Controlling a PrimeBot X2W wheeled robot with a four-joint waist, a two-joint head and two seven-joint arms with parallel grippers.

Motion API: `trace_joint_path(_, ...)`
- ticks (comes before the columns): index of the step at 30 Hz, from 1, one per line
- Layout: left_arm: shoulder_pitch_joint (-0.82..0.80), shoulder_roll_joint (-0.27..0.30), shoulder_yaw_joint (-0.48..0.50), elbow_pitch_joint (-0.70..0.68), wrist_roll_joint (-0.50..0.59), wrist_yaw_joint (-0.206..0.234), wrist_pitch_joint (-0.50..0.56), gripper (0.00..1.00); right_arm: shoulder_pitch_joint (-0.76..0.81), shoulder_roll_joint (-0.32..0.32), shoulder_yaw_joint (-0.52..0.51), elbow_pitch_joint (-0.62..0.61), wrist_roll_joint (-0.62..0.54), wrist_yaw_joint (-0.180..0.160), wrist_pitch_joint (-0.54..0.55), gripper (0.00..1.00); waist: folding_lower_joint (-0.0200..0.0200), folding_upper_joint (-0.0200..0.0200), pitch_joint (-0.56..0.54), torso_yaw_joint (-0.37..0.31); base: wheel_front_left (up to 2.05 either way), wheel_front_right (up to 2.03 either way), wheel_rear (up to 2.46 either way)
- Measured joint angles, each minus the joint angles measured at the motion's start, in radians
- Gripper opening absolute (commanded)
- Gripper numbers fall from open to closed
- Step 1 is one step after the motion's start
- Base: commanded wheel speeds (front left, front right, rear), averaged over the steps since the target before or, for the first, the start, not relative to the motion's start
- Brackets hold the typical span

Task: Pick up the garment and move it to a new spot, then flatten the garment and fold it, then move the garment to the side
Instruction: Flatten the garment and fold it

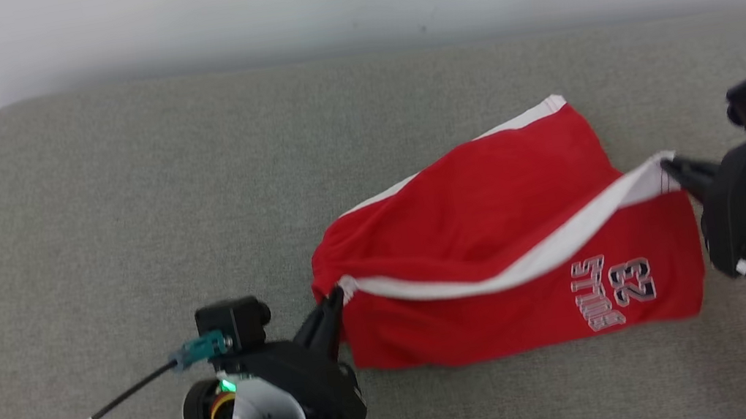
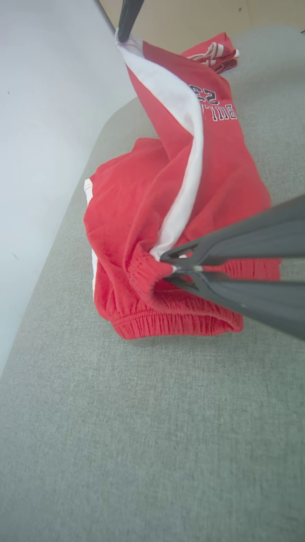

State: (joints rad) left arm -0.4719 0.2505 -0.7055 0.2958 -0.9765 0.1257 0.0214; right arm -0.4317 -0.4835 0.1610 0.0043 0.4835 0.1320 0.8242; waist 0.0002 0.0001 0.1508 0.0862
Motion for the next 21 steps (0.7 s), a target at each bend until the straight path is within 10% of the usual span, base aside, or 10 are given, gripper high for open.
trace_joint_path(21,-0.252,-0.136,0.041,0.231,0.041,0.068,-0.073,0.00,-0.418,0.075,0.045,0.503,-0.195,0.000,-0.352,0.00,0.0000,0.0001,0.198,0.064,0.00,0.00,0.00)
